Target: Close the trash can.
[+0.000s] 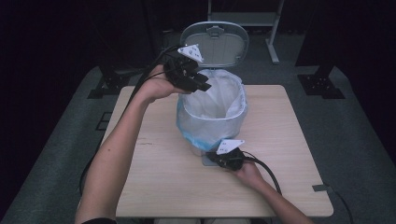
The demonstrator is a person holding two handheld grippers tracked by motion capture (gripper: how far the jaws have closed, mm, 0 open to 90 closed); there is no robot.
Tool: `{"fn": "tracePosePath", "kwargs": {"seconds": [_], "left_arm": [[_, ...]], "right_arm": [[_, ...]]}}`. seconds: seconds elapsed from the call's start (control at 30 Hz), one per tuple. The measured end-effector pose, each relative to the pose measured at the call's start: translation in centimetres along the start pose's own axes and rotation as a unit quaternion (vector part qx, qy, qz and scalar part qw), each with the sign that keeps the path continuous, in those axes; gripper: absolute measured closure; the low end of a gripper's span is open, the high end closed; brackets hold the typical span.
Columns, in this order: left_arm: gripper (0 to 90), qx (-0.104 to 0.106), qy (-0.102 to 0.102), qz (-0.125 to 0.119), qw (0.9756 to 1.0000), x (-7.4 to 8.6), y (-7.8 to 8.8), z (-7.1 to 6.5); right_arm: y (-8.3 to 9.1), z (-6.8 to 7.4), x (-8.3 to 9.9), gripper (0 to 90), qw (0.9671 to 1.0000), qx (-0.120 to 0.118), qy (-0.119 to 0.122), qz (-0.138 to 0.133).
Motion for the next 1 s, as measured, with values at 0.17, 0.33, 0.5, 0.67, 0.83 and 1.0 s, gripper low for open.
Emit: {"fn": "tracePosePath", "kwargs": {"seconds": [0.17, 0.33, 0.5, 0.67, 0.83, 1.0], "left_arm": [[63.5, -0.001, -0.004, -0.01, 0.9999, -0.2, 0.6, -0.5], [61.6, -0.002, -0.001, -0.018, 0.9998, 0.3, 1.1, -0.9], [58.3, -0.006, 0.008, -0.027, 0.9996, 1.1, 1.7, -1.3], [56.7, -0.008, 0.015, -0.032, 0.9993, 2.0, 2.6, -1.5], [53.7, -0.016, 0.022, -0.039, 0.9989, 2.7, 3.2, -1.8], [51.3, -0.021, 0.03, -0.047, 0.9982, 3.3, 3.9, -1.9]], "right_arm": [[0.0, 0.0, 0.0, 90.0, 1.0, 0.0, 0.0, 0.0], [0.0, 0.0, 0.0, 90.0, 1.0, 0.0, -0.001, -0.001], [0.0, 0.0, 0.0, 90.0, 1.0, 0.0, -0.001, -0.001], [0.0, 0.0, 0.0, 90.0, 1.0, 0.001, -0.003, -0.001], [0.0, 0.0, 0.0, 90.0, 1.0, 0.001, -0.004, -0.001], [0.0, 0.0, 0.0, 90.0, 1.0, 0.0, -0.004, -0.002]]}}
Point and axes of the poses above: each handheld gripper's, and its own axes: y roughly backward along the jaws, x roughly out of its underside, z roughly to its left, the point moved 2 cm from there along -y, roughly forward along the jaws, and after that the axes turned 13 degrees about -y, right-handed, at the moved point
